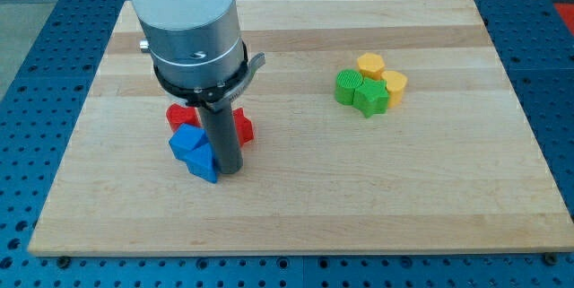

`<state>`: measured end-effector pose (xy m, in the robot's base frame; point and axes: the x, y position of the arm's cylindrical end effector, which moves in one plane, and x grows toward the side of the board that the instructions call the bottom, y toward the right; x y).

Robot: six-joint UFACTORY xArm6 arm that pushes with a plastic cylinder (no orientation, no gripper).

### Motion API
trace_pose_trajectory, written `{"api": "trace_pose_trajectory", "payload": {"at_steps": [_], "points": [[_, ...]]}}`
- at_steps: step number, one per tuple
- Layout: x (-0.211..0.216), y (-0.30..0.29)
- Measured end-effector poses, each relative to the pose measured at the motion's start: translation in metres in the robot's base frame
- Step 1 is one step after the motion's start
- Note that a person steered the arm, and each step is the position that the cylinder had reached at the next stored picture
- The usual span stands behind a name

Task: Separate the cube from the group

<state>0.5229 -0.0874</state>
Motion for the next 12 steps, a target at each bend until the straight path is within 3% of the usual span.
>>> {"api": "trace_pose_trajectory", "payload": {"at_steps": [1,3,6,8,11,12], "points": [[0.001,0.0],[0.042,0.012],[0.047,0.002],[0.046,-0.002],[-0.006,-0.006],[0.003,-0.005]]}}
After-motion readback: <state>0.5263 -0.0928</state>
